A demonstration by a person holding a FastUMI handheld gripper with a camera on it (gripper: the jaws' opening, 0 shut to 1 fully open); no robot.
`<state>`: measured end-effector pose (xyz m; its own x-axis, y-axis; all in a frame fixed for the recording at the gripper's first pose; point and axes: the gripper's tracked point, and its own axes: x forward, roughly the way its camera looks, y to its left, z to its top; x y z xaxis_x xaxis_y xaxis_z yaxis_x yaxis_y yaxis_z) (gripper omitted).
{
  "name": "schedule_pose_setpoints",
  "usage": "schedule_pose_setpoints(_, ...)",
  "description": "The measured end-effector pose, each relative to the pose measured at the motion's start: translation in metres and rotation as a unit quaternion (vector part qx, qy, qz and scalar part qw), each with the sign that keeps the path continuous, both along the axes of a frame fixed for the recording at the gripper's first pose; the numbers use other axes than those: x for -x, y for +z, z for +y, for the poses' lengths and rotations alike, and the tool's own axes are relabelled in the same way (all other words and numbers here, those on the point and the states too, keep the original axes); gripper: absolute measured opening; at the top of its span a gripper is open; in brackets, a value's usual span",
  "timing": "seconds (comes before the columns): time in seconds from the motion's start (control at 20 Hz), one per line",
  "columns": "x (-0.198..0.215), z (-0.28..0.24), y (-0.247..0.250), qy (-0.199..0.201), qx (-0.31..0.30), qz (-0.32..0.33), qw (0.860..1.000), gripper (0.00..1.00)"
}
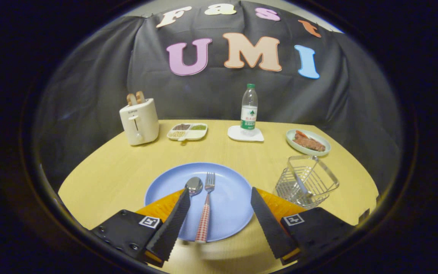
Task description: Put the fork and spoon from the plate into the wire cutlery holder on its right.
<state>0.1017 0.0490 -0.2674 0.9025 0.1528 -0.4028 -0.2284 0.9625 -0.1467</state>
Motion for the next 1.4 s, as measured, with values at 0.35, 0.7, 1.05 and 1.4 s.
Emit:
schedule_pose_setpoints(0.35, -0.004, 0.003, -0.038, 0.002, 0.013, 0.053, 0.998, 0.88)
schedule_pose_setpoints(0.7, 0.001, 0.010, -0.054, 0.001, 0.018, 0.083, 0.996, 0.54)
schedule_pose_setpoints(1.05, 0.000, 0.003, -0.057, -0.034, 0.027, 0.105, 0.993, 0.15)
schedule_pose_setpoints(1.4, 0.000, -0.006, -0.013, -0.044, 0.006, 0.084, 0.995, 0.12)
